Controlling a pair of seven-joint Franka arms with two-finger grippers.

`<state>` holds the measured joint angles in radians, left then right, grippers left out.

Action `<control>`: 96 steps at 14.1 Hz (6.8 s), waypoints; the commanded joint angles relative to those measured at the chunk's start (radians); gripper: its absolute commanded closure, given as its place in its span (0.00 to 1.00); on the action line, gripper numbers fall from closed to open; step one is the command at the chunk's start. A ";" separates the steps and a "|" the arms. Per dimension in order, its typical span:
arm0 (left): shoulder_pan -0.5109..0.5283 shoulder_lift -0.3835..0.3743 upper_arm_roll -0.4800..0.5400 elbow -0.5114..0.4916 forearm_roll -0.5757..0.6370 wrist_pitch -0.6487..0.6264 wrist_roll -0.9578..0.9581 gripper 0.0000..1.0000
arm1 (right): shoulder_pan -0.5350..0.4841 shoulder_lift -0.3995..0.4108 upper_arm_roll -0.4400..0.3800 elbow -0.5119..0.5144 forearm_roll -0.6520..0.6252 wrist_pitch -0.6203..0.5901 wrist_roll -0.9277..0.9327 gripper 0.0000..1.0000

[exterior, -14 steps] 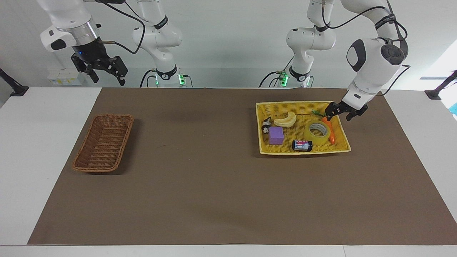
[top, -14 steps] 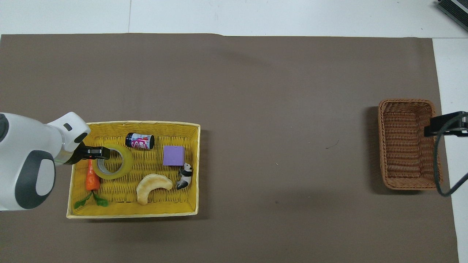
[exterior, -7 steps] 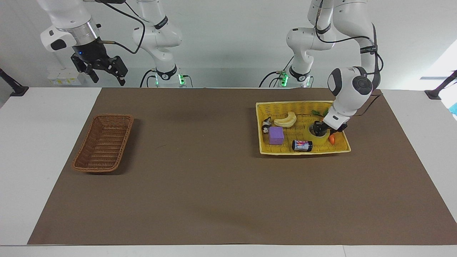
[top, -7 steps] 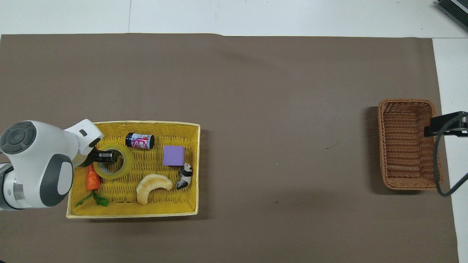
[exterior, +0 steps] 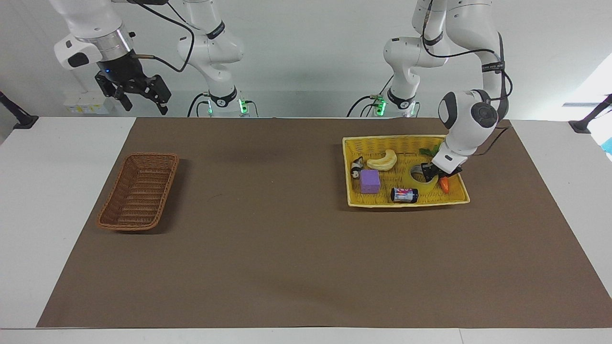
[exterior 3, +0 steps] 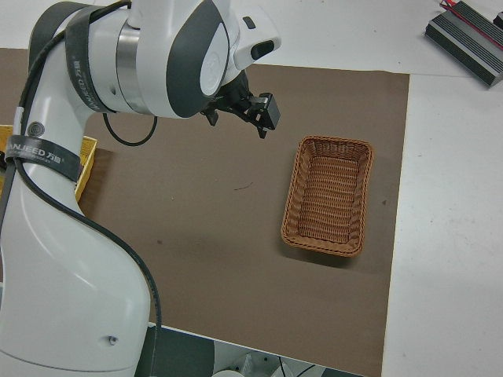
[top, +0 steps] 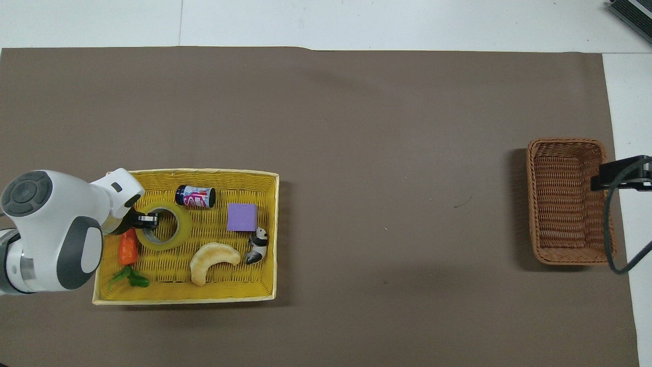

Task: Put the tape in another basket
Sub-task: 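Grasp the yellow tape roll with the left gripper and lift it, then carry the tape toward the basket while the right gripper reaches toward it, then grasp the tape with the right gripper while the left gripper holds it, then lower the tape into the wicker basket while the left gripper withdraws, then open the right gripper to release the tape while the left gripper retracts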

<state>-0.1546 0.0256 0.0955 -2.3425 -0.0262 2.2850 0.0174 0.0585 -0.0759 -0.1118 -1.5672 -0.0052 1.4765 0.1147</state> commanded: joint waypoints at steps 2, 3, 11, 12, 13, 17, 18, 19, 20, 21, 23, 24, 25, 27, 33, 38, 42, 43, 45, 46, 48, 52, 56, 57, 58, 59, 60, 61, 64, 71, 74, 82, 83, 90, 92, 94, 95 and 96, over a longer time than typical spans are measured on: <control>-0.016 -0.019 0.009 0.099 0.000 -0.146 -0.002 1.00 | -0.014 -0.005 0.006 -0.002 0.005 -0.013 -0.030 0.00; -0.016 -0.021 0.006 0.136 0.000 -0.195 -0.004 1.00 | -0.014 -0.005 0.006 -0.002 0.007 -0.012 -0.030 0.00; -0.049 -0.053 -0.011 0.316 -0.007 -0.419 -0.082 1.00 | -0.016 -0.007 0.006 -0.013 0.008 -0.007 -0.084 0.00; -0.075 -0.053 -0.013 0.336 -0.011 -0.436 -0.129 1.00 | -0.016 -0.007 0.006 -0.016 0.017 -0.005 -0.133 0.00; -0.109 -0.053 -0.013 0.347 -0.012 -0.443 -0.183 1.00 | -0.017 -0.007 0.006 -0.020 0.049 -0.004 -0.168 0.00; -0.264 -0.039 -0.013 0.387 -0.070 -0.426 -0.400 1.00 | -0.002 -0.021 0.017 -0.071 0.136 0.054 -0.185 0.00; -0.304 -0.039 -0.013 0.393 -0.090 -0.414 -0.451 1.00 | 0.004 -0.021 0.018 -0.080 0.168 0.064 -0.185 0.00; -0.347 -0.038 -0.013 0.393 -0.096 -0.386 -0.497 1.00 | 0.007 -0.019 0.018 -0.091 0.210 0.074 -0.185 0.00; -0.390 -0.038 -0.014 0.393 -0.101 -0.350 -0.549 1.00 | 0.007 -0.021 0.018 -0.111 0.253 0.096 -0.187 0.00; -0.429 -0.039 -0.014 0.393 -0.119 -0.319 -0.594 1.00 | 0.007 -0.021 0.018 -0.126 0.304 0.103 -0.190 0.00; -0.515 -0.039 -0.013 0.393 -0.181 -0.242 -0.661 1.00 | 0.009 -0.021 0.018 -0.151 0.404 0.108 -0.214 0.00; -0.561 -0.039 -0.014 0.393 -0.190 -0.202 -0.695 1.00 | 0.018 -0.019 0.018 -0.158 0.442 0.111 -0.216 0.00; -0.591 -0.038 -0.014 0.396 -0.195 -0.168 -0.717 1.00 | 0.035 -0.021 0.018 -0.177 0.479 0.122 -0.214 0.00; -0.599 -0.017 -0.020 0.439 -0.306 -0.148 -0.711 1.00 | 0.044 -0.033 0.018 -0.242 0.592 0.139 -0.217 0.00; -0.605 0.140 -0.109 0.641 -0.408 -0.134 -0.728 1.00 | 0.103 -0.074 0.018 -0.395 0.746 0.226 -0.365 0.00; -0.603 0.171 -0.154 0.695 -0.406 -0.119 -0.757 1.00 | 0.089 -0.076 0.015 -0.438 0.806 0.220 -0.487 0.00; -0.600 0.155 -0.175 0.706 -0.409 -0.107 -0.758 1.00 | 0.072 -0.076 0.015 -0.444 0.778 0.222 -0.581 0.00; -0.605 0.154 -0.177 0.713 -0.408 -0.107 -0.769 1.00 | 0.073 -0.076 0.015 -0.444 0.778 0.223 -0.573 0.00; -0.606 0.152 -0.218 0.713 -0.399 -0.081 -0.832 1.00 | 0.066 -0.074 0.015 -0.444 0.780 0.219 -0.570 0.00; -0.606 0.149 -0.227 0.713 -0.400 -0.035 -0.847 1.00 | 0.052 -0.076 0.015 -0.444 0.780 0.212 -0.575 0.01; -0.608 0.146 -0.229 0.710 -0.406 0.001 -0.853 1.00 | 0.043 -0.076 0.014 -0.444 0.780 0.196 -0.560 0.57; -0.605 0.146 -0.227 0.709 -0.403 0.002 -0.870 1.00 | 0.008 -0.076 0.012 -0.441 0.778 0.145 -0.509 1.00; -0.586 0.145 -0.227 0.706 -0.403 0.002 -0.860 0.06 | 0.006 -0.076 0.012 -0.436 0.778 0.133 -0.500 1.00; -0.586 0.133 -0.226 0.700 -0.406 -0.002 -0.879 0.00 | 0.004 -0.076 0.012 -0.436 0.778 0.131 -0.500 1.00; -0.586 0.102 -0.224 0.683 -0.408 -0.006 -0.911 0.00 | 0.001 -0.076 0.012 -0.436 0.778 0.131 -0.500 1.00; -0.583 0.070 -0.223 0.663 -0.409 -0.003 -0.965 0.00 | -0.008 -0.076 0.012 -0.436 0.778 0.130 -0.501 1.00; -0.579 0.039 -0.223 0.646 -0.408 -0.010 -1.011 0.00 | -0.011 -0.076 0.012 -0.436 0.777 0.125 -0.506 1.00; -0.574 0.021 -0.220 0.631 -0.408 -0.015 -1.019 0.00 | -0.014 -0.076 0.011 -0.436 0.777 0.122 -0.510 1.00; -0.559 -0.009 -0.220 0.589 -0.411 0.016 -1.021 0.00 | -0.045 -0.076 0.011 -0.433 0.777 0.116 -0.524 1.00; -0.392 -0.018 -0.215 0.592 -0.322 -0.306 -0.769 0.00 | -0.304 -0.076 0.004 -0.413 0.625 0.025 -0.625 1.00; -0.272 -0.018 -0.214 0.591 -0.293 -0.424 -0.621 0.00 | -0.364 -0.055 0.004 -0.395 0.564 0.126 -0.625 1.00; 0.008 -0.009 -0.214 0.597 -0.106 -0.519 -0.277 0.00 | -0.491 0.181 0.003 -0.343 0.576 0.197 -0.759 1.00; 0.041 -0.013 -0.214 0.598 -0.095 -0.535 -0.224 0.00 | -0.496 0.217 0.003 -0.327 0.580 0.211 -0.800 1.00; 0.184 -0.029 -0.211 0.681 0.040 -0.652 0.081 0.00 | -0.513 0.350 -0.002 -0.321 0.564 0.304 -0.994 1.00; 0.205 -0.027 -0.211 0.747 0.058 -0.738 0.120 0.00 | -0.511 0.369 -0.002 -0.321 0.565 0.326 -0.997 1.00; 0.214 -0.023 -0.211 0.814 0.080 -0.826 0.145 0.00 | -0.510 0.373 -0.002 -0.323 0.564 0.329 -0.997 1.00; 0.214 -0.029 -0.208 0.819 0.075 -0.841 0.145 0.00 | -0.509 0.373 -0.002 -0.324 0.564 0.343 -0.998 1.00; 0.225 -0.051 -0.207 0.801 0.072 -0.846 0.145 0.00 | -0.509 0.373 -0.002 -0.326 0.562 0.355 -0.998 1.00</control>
<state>0.0502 -0.0082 -0.1034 -1.5504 0.0284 1.4791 0.1431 -0.4406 0.2923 -0.1217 -1.9075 0.5699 1.8176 -0.8646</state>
